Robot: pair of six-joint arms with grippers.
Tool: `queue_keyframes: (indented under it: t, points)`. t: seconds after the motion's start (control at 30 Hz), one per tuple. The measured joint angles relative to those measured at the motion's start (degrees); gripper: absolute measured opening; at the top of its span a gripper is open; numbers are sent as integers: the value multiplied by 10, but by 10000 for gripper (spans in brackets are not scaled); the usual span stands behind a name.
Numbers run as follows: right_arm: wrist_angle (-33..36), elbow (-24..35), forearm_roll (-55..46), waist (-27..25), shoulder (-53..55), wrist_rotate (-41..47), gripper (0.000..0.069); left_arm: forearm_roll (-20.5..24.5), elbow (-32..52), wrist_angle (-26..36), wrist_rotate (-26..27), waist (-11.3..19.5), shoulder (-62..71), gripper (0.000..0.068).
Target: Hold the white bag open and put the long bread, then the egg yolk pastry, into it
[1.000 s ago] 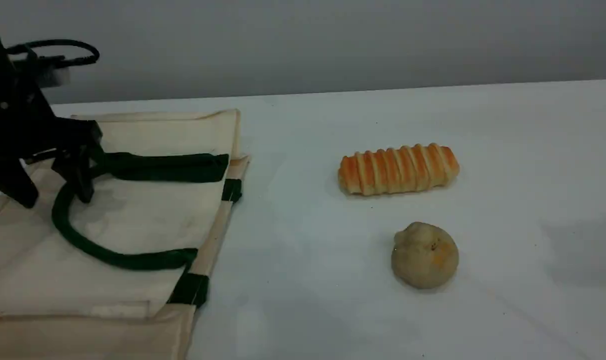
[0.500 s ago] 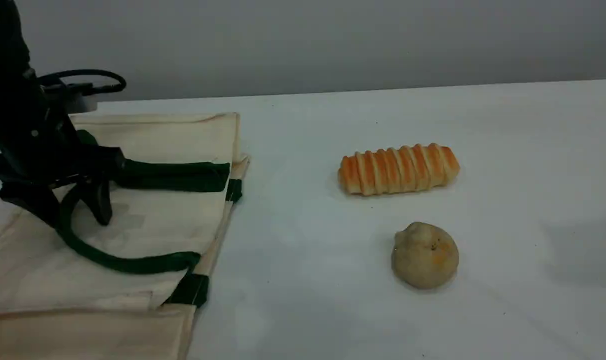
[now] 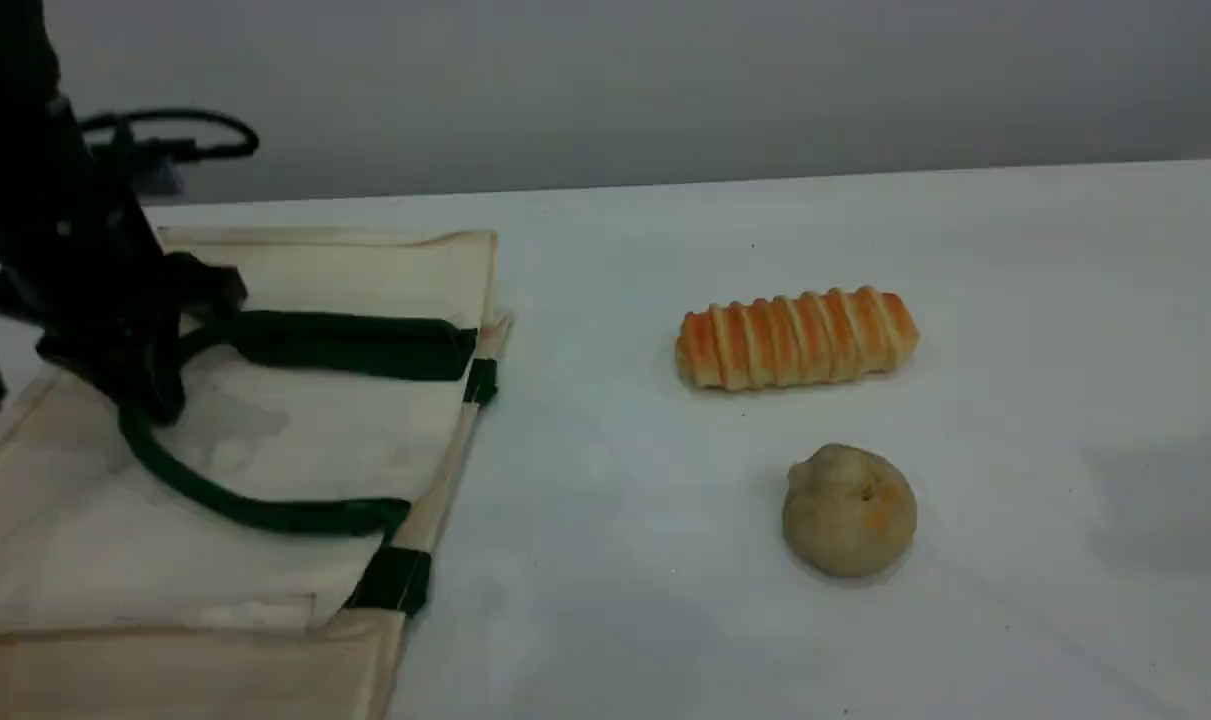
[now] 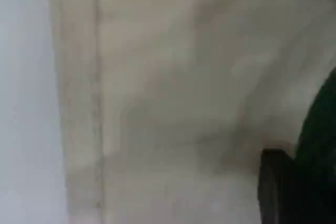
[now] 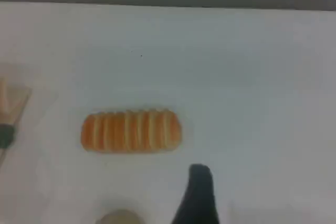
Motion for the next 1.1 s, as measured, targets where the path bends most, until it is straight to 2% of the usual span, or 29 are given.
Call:
queue_keyframes:
  t: [0.2, 0.33, 0.4, 0.6, 0.8, 1.1]
  points:
    - [7, 0, 0, 0, 0, 0, 558, -14, -115, 142, 49, 0, 0, 74]
    - [7, 0, 1, 0, 0, 0, 558, -53, -207, 239, 103, 0, 0, 74]
    - [7, 0, 1, 0, 0, 0, 558, -79, -251, 265, 129, 0, -1, 74]
    - [17, 0, 1, 0, 11, -6, 558, -147, -336, 276, 178, -1, -32, 74]
    - [18, 0, 3, 0, 44, -19, 558, -154, -338, 276, 193, -8, -90, 74]
    - [-13, 0, 5, 1, 112, -32, 558, -234, -338, 276, 254, -9, -182, 74]
